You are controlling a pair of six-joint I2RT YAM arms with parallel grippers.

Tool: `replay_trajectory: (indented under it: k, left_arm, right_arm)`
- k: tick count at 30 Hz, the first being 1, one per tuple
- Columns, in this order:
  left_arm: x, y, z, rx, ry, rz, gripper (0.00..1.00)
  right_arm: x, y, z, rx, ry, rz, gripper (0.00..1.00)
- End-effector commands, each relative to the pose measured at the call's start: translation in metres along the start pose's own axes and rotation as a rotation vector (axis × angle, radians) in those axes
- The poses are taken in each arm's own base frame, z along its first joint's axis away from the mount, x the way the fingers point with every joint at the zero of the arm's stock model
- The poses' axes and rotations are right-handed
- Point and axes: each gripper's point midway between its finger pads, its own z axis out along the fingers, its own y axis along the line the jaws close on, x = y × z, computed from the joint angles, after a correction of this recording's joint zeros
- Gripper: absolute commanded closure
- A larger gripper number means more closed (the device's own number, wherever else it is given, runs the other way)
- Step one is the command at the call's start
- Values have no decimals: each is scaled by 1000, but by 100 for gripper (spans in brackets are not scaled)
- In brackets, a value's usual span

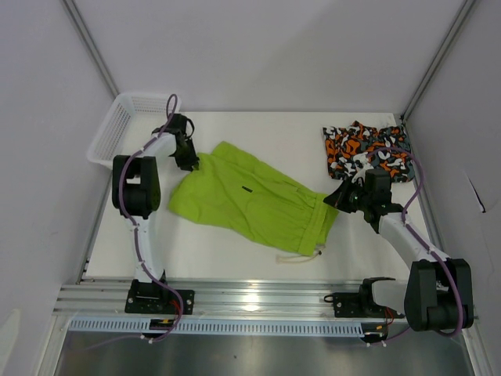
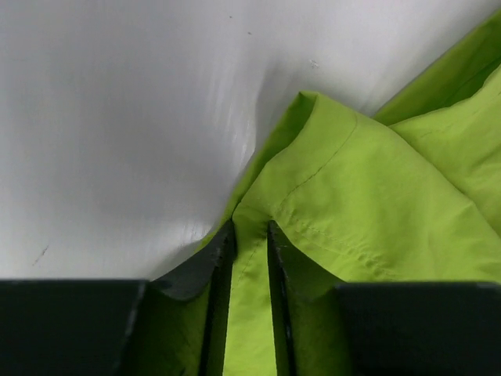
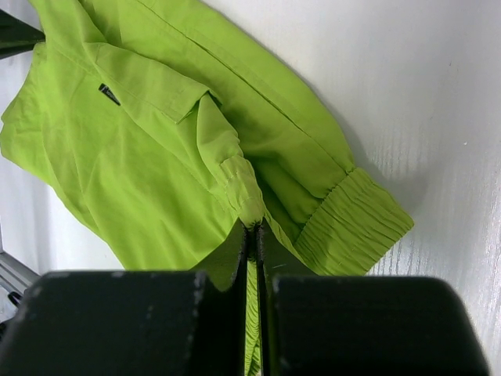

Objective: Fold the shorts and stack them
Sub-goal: Fold the shorts

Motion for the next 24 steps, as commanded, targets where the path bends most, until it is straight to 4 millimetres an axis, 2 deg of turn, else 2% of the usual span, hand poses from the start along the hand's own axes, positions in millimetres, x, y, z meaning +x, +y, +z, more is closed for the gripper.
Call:
replay_trajectory:
  k: [1,6,10,13,14,20,24]
  left_arm:
    - [-8,2,0,-32,-18,31,75]
    - [-7,-2,-1,-16,-15,45,100]
    - [-6,-2,-5,-13,-19,45,100]
    - [-11,-6,-18,7,-49,42,100]
    - [-16,-9,-28,17,-73,41,100]
    - [-23,-22,-57,70,-144,36,100]
    - [-23,-43,-80,193,-180,10,100]
  right_arm:
    - [-7,3,0,-21,-24,-5,100]
    - [-6,2,1,-19,-20,-5,100]
    - [-6,2,1,-19,-18,-5,100]
    - [-5,1,2,-15,-16,-4,100]
    - [-6,1,2,-14,-15,-2,100]
    - [-5,-1,3,-5,-10,4,100]
    - [-7,4,-2,-18,-22,1,100]
